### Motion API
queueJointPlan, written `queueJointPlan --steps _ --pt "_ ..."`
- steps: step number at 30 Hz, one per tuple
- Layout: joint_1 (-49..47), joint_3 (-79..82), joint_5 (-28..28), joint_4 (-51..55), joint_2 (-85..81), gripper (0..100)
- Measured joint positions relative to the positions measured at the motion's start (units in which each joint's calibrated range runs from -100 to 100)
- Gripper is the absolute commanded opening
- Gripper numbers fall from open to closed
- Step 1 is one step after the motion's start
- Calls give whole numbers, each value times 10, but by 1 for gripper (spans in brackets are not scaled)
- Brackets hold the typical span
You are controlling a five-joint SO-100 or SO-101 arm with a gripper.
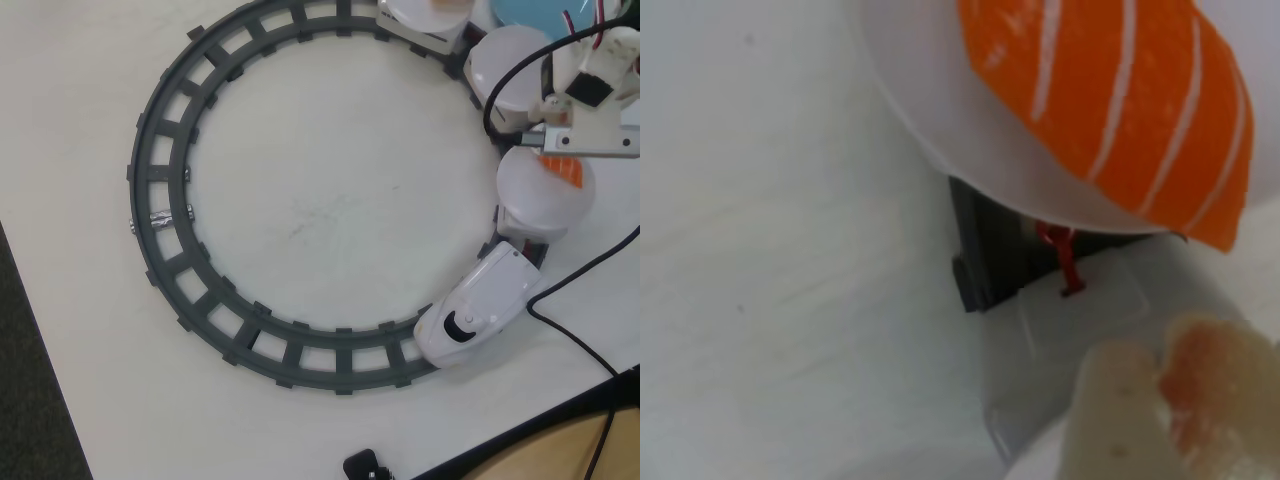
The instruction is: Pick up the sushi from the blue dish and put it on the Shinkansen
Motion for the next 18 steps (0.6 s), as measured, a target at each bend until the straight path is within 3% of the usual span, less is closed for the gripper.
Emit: queueJointPlan --steps 18 --pt "4 10 0 0 0 2"
